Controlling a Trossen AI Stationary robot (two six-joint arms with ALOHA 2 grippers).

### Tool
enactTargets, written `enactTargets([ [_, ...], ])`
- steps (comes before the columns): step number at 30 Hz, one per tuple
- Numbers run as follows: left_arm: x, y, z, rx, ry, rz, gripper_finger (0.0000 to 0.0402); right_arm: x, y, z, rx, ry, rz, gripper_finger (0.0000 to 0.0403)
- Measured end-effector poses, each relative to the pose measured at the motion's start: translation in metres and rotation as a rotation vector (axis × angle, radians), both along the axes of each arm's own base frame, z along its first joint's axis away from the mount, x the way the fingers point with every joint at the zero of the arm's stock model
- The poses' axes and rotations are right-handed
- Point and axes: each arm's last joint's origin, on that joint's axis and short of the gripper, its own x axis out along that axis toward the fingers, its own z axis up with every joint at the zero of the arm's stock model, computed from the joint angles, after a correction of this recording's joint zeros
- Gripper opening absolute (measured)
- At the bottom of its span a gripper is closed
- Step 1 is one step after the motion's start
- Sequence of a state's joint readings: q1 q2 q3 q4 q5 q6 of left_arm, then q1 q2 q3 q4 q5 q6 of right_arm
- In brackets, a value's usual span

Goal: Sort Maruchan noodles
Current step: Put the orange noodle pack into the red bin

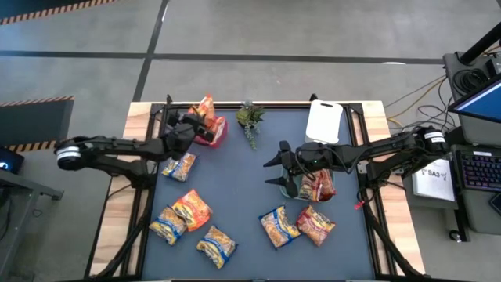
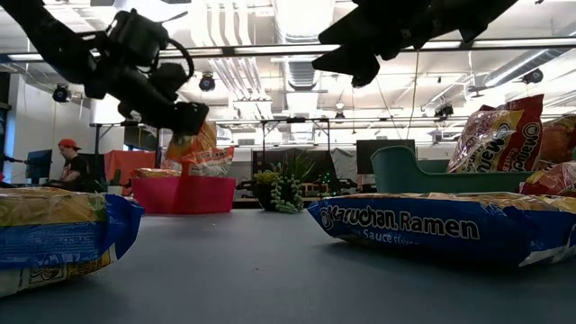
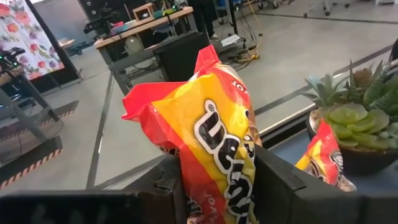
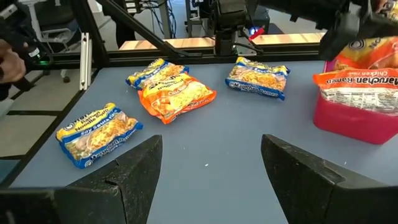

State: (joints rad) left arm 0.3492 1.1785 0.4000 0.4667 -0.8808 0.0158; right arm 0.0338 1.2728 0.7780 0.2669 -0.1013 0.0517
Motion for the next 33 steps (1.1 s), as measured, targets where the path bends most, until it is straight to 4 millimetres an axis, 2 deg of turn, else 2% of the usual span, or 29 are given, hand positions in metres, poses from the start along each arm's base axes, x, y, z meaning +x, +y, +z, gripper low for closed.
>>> enactTargets([
  [9,0.008,0.005,-0.023,-0.016,0.068,0.084,0.0119,0.000,0.000,0.000,0.011,0.002,-0.003,0.0263],
  [21,0.012,0.007,-0.030,-0.033,0.064,0.091,0.0123,0.000,0.000,0.000,0.015,0.003,-0.004,0.0264],
  [33,0.012,0.005,-0.027,-0.036,0.052,0.088,0.0185,0.000,0.000,0.000,0.028,0.005,-0.008,0.0265],
])
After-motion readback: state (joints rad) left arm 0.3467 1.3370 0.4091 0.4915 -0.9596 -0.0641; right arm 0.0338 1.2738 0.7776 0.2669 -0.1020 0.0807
